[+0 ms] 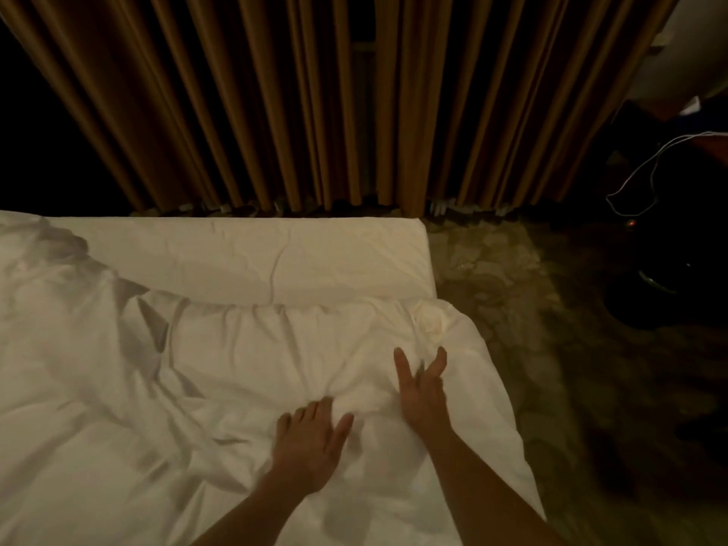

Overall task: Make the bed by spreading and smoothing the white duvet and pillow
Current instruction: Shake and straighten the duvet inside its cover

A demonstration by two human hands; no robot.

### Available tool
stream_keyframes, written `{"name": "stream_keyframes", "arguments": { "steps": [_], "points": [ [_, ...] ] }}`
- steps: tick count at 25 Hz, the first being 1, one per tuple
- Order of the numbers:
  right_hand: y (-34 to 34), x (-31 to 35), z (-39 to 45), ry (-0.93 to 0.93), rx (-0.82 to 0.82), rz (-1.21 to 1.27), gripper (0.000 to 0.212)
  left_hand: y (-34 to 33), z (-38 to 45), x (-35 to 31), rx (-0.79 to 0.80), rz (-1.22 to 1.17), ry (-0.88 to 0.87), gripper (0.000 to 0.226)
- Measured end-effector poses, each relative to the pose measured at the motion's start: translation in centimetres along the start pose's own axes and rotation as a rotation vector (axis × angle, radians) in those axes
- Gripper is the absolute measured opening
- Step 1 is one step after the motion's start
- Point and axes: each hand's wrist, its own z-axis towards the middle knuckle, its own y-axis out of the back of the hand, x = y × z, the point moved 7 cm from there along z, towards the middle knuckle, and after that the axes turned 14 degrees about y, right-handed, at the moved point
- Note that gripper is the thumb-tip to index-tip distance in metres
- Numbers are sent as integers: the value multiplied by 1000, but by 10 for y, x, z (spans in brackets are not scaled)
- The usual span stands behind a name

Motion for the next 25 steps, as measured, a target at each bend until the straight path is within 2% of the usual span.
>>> {"name": "stream_keyframes", "arguments": {
  "steps": [4,6,8,10,12,14,17,19,20,22,23,24,25],
  "points": [
    [-28,-3,1,-200,-175,242,87,-20,1,7,59,-12,124,96],
    [-26,7,3,-229,-244,264,85,-10,6,11,95,-30,239,90],
    [-11,37,17,-87,-250,205,77,14,10,7,74,-46,315,93],
    [15,84,37,152,-196,89,71,47,17,-7,-6,-201,336,95],
    [57,138,69,347,-168,19,69,95,33,-42,-70,-451,286,102],
    [122,201,109,459,-208,-5,63,167,51,-96,-155,-671,176,110],
    [234,301,138,656,-376,-18,54,289,62,-183,-288,-890,10,93],
    [280,331,133,747,-473,28,52,332,56,-216,-368,-933,-83,79],
    [289,325,129,756,-509,38,51,330,51,-224,-366,-900,-97,78],
    [280,267,121,667,-490,15,47,265,42,-223,-270,-700,-36,91],
    [260,205,117,542,-419,-75,47,213,30,-215,-177,-551,6,102],
    [241,138,104,380,-351,-170,56,157,15,-206,-64,-403,24,115],
    [220,68,82,211,-306,-233,77,107,1,-195,64,-294,46,124]
  ]
}}
